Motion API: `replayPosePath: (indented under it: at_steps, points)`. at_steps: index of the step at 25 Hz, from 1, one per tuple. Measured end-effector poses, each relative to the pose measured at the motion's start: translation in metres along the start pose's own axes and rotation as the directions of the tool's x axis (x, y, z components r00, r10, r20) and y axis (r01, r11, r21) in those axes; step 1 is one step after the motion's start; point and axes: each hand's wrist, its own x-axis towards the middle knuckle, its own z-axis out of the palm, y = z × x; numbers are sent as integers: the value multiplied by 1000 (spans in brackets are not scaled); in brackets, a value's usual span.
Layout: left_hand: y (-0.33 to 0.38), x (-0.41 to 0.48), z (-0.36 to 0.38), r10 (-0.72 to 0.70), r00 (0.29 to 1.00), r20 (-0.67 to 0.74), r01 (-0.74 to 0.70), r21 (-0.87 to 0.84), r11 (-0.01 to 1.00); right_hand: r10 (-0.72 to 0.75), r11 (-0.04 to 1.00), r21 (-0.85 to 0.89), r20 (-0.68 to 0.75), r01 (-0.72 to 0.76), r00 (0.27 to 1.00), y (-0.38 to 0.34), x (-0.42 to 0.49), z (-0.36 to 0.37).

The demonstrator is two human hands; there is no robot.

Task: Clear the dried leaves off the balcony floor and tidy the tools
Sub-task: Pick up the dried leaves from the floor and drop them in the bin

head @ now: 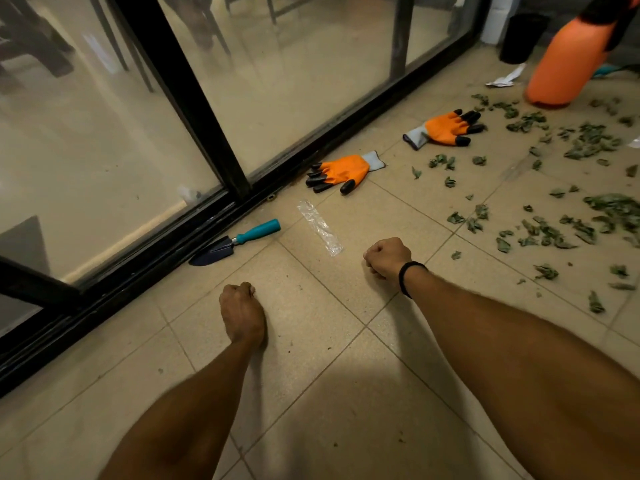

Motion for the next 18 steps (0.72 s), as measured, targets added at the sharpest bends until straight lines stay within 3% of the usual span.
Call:
replayPosePath:
  at_steps: [2,4,7,9,12,14,15,16,18]
  points:
    - [7,3,5,-62,998,27,62,22,998,-13,1000,-24,-41,12,999,5,-3,3]
    - [23,1,12,-87,994,70,93,-77,993,-41,998,-47,-150,34,988,7,-9,5]
    - [77,-20,29,29,993,114,7,-297,955,-72,995,-95,-378,39,923,18,-17,-9]
    - [127,-31,35,69,982,176,20,-457,889,-109,977,-211,-447,13,888,35,-14,-28]
    - [201,-33,42,39,914,405,243,-621,745,-93,960,-274,-495,-53,864,61,-1,-62]
    - [241,-32,51,19,775,632,504,-635,586,-130,933,-356,-459,-48,879,78,9,-82]
    - [258,-32,56,37,707,706,572,-603,556,-160,911,-412,-416,-28,895,85,13,-92]
    - [273,-32,63,71,684,726,564,-587,581,-173,898,-439,-377,-11,910,93,17,-97]
    - [300,-32,81,167,729,664,391,-604,694,-234,863,-505,-353,25,906,104,25,-102]
